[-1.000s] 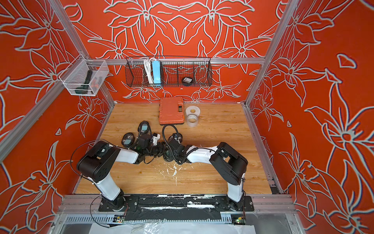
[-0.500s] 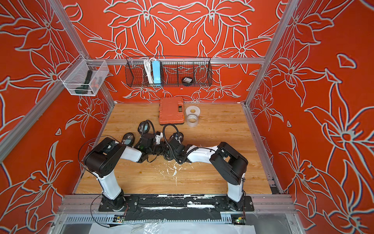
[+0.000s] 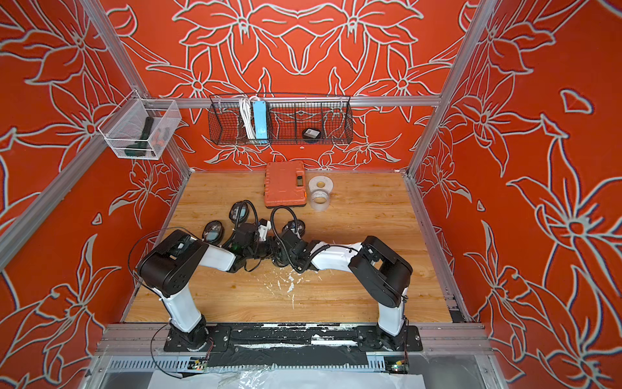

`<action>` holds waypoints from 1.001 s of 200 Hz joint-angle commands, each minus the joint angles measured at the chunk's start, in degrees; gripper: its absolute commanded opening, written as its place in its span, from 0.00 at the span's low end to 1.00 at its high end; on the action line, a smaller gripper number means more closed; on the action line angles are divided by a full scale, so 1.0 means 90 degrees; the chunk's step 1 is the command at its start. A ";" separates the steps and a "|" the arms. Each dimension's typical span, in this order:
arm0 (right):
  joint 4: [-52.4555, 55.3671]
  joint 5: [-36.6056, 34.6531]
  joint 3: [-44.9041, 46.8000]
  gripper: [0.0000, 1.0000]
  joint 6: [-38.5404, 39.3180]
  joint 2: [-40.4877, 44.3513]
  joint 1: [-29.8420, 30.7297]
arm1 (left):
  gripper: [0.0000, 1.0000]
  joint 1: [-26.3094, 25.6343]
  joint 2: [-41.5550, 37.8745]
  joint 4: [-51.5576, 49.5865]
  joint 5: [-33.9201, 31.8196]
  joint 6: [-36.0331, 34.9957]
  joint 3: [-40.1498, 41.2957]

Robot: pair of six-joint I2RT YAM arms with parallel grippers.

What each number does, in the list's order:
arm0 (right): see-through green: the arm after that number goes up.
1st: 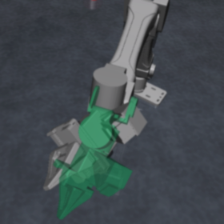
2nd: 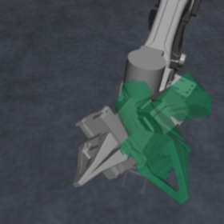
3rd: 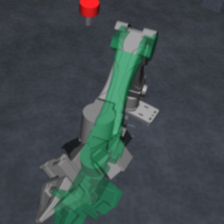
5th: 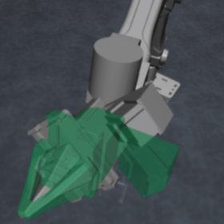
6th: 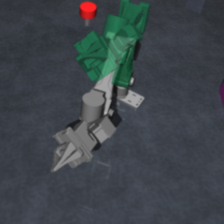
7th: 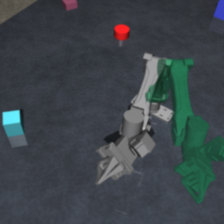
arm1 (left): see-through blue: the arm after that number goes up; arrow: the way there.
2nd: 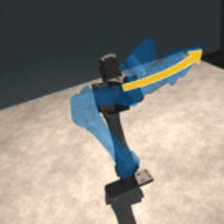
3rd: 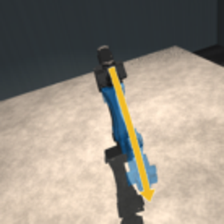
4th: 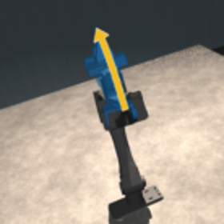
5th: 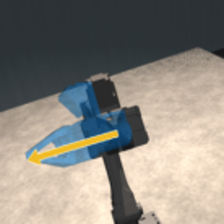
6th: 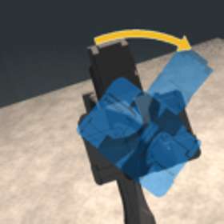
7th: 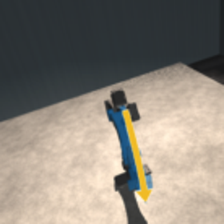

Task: Pack away charging kits
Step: Pick up the storage bag at the center of the board.

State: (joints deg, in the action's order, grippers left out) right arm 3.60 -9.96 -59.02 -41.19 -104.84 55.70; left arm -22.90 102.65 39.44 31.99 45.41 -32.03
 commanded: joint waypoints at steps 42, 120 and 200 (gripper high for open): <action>-0.0155 0.0276 0.0123 0.00 0.0139 0.0095 0.0051 | 0.48 -0.0093 0.0205 -0.2412 -0.0410 -0.0309 0.0534; -0.0271 0.0074 0.0452 0.10 0.0278 0.0654 0.0051 | 0.12 -0.0117 0.0465 -0.2172 -0.0295 -0.0182 0.0437; 0.0035 -0.0475 0.1019 0.37 0.0515 0.2448 0.0069 | 0.00 -0.0107 -0.1104 -0.2601 -0.0342 0.0135 0.0039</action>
State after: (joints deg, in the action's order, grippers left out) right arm 2.63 -11.53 -52.12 -37.65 -87.13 55.94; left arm -23.44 96.62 28.80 31.77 45.45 -32.27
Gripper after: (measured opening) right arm 0.364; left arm 0.327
